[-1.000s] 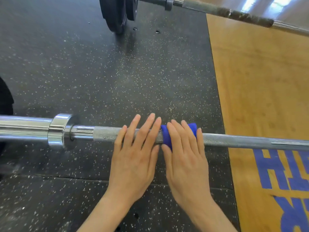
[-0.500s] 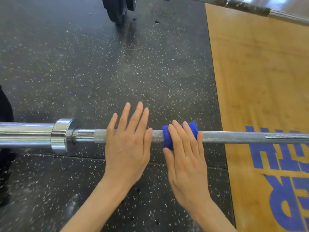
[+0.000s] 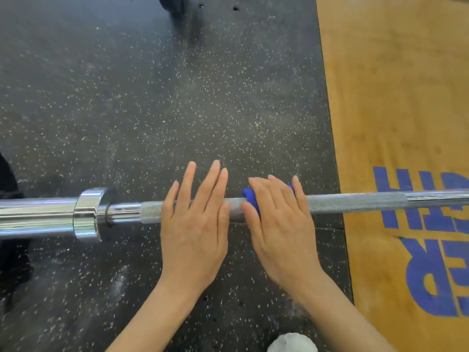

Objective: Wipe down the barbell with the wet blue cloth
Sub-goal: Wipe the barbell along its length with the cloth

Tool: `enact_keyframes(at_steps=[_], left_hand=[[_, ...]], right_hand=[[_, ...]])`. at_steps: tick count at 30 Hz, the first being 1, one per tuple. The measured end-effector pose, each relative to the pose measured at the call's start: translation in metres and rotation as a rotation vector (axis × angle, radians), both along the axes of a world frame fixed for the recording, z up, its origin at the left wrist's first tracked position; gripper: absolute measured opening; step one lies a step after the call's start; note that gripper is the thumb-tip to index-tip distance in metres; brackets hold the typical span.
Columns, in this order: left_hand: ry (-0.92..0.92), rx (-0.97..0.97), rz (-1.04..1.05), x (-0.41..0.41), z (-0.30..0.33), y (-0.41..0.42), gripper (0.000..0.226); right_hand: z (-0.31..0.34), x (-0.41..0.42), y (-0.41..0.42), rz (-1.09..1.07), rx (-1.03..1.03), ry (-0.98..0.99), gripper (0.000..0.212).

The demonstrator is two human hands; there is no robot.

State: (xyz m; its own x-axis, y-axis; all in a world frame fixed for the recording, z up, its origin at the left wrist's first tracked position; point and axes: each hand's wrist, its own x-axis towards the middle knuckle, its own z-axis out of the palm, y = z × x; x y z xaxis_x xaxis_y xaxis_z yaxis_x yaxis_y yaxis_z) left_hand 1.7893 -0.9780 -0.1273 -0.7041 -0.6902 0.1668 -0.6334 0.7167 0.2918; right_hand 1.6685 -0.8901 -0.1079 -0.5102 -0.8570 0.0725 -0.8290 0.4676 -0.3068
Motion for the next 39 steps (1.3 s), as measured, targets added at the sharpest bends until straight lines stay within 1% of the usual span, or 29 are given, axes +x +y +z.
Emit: enact_keyframes(at_steps=[2, 3, 5, 7, 10, 12, 13, 15, 16, 18, 21, 24, 25, 27, 29, 31, 32, 33, 34, 35, 36, 37, 38, 39], left_hand=[[0.015, -0.015, -0.002, 0.004, -0.001, 0.004, 0.050], [0.012, -0.024, -0.005, 0.005, -0.001, 0.006, 0.049], [0.015, -0.029, -0.004, 0.008, -0.001, 0.010, 0.049], [0.025, -0.022, 0.006, 0.010, -0.001, 0.014, 0.050], [0.009, -0.023, 0.010, 0.014, -0.002, 0.021, 0.050], [0.005, -0.030, 0.008, 0.017, -0.002, 0.024, 0.050], [0.001, -0.033, 0.005, 0.019, -0.002, 0.026, 0.050], [0.000, -0.037, 0.002, 0.023, -0.002, 0.031, 0.051], [0.002, -0.039, 0.004, 0.025, -0.002, 0.033, 0.051], [-0.004, -0.047, 0.003, 0.027, -0.003, 0.038, 0.051], [-0.044, -0.040, -0.006, 0.031, -0.002, 0.044, 0.053], [-0.064, 0.011, -0.019, 0.037, 0.003, 0.051, 0.055], [-0.066, 0.028, -0.025, 0.039, 0.006, 0.052, 0.056], [-0.060, 0.055, -0.028, 0.043, 0.012, 0.050, 0.057], [-0.070, 0.066, 0.002, 0.045, 0.018, 0.041, 0.057], [-0.134, 0.054, 0.024, 0.044, 0.020, 0.033, 0.057], [-0.171, 0.047, 0.018, 0.043, 0.019, 0.032, 0.057], [-0.197, 0.045, 0.009, 0.043, 0.018, 0.032, 0.057], [-0.210, 0.043, -0.001, 0.043, 0.017, 0.033, 0.057], [-0.216, 0.039, -0.008, 0.043, 0.015, 0.035, 0.057], [-0.221, 0.032, -0.011, 0.044, 0.014, 0.037, 0.057], [-0.219, 0.027, -0.012, 0.046, 0.014, 0.039, 0.057], [-0.212, 0.023, -0.009, 0.048, 0.015, 0.040, 0.057], [-0.204, 0.023, -0.007, 0.050, 0.016, 0.042, 0.057]], right_hand=[[0.006, -0.007, -0.012, -0.027, 0.055, -0.023, 0.056], [0.007, -0.003, -0.007, -0.019, 0.063, -0.025, 0.054], [0.004, 0.015, 0.020, 0.012, 0.040, -0.014, 0.049], [0.003, 0.028, 0.041, 0.024, 0.007, -0.001, 0.054], [0.004, 0.016, 0.022, 0.023, 0.058, -0.006, 0.058], [0.012, 0.003, 0.003, 0.010, 0.138, -0.057, 0.069], [0.013, 0.003, 0.004, 0.016, 0.151, -0.068, 0.070], [0.011, 0.018, 0.026, 0.033, 0.108, -0.051, 0.054], [0.011, 0.029, 0.042, 0.044, 0.082, -0.036, 0.052], [0.004, 0.041, 0.065, 0.064, 0.047, -0.011, 0.059], [0.005, 0.033, 0.049, 0.047, 0.055, -0.031, 0.059], [0.018, 0.018, 0.022, 0.014, 0.156, -0.077, 0.078], [0.019, 0.020, 0.026, 0.024, 0.160, -0.073, 0.076], [0.018, 0.033, 0.050, 0.066, 0.120, -0.072, 0.059], [0.018, 0.048, 0.078, 0.102, 0.103, -0.044, 0.059], [0.023, 0.042, 0.076, 0.097, 0.125, -0.048, 0.061], [0.029, 0.036, 0.061, 0.092, 0.211, -0.081, 0.063], [0.034, 0.027, 0.042, 0.107, 0.354, -0.100, 0.065], [0.037, 0.019, 0.023, 0.161, 0.445, -0.052, 0.062], [0.037, 0.014, 0.014, 0.226, 0.497, -0.012, 0.055], [0.036, 0.012, 0.014, 0.274, 0.538, -0.002, 0.053], [0.038, 0.015, 0.019, 0.254, 0.538, -0.028, 0.055], [0.041, 0.023, 0.032, 0.175, 0.451, -0.067, 0.055], [0.043, 0.033, 0.046, 0.124, 0.354, -0.081, 0.049]])
